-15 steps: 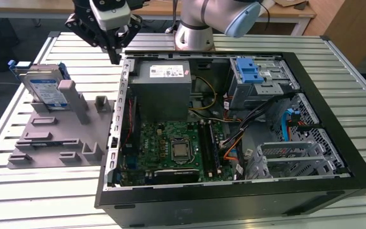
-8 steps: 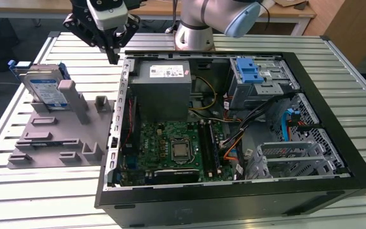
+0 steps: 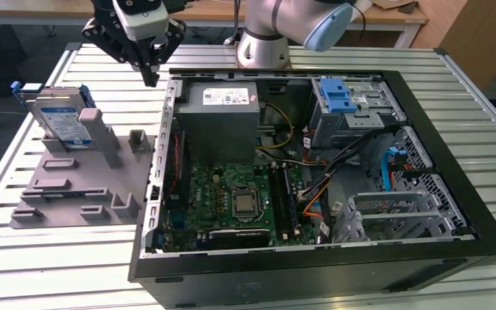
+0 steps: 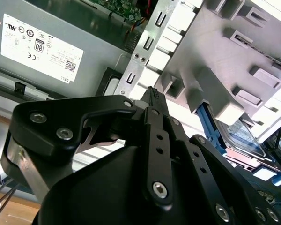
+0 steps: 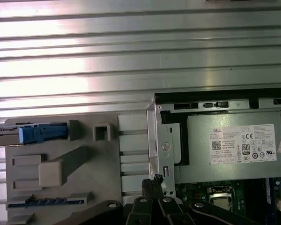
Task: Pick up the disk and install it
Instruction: 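Reach for the disk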
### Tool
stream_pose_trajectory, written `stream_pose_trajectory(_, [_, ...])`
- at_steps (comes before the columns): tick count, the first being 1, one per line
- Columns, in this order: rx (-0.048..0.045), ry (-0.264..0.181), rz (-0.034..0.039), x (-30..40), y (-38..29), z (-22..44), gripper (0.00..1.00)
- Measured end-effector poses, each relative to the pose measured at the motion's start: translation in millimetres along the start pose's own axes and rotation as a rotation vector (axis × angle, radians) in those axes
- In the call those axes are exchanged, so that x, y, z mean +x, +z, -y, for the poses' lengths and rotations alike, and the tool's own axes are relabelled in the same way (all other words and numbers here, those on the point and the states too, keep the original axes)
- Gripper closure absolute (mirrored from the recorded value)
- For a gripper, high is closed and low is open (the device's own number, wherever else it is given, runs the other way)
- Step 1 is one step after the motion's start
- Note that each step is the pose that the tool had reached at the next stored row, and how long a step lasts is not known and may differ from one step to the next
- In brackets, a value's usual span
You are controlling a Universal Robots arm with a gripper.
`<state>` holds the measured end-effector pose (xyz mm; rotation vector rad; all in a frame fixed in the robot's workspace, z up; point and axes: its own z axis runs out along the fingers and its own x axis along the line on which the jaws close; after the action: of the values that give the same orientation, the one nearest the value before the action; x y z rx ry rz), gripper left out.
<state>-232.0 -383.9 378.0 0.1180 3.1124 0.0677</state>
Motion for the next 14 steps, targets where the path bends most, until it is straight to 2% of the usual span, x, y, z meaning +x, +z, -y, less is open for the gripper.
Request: stream_pose_trajectory(14, [0.0002,0.000,-0.0002,9.8,1.4,-3.0,0.89])
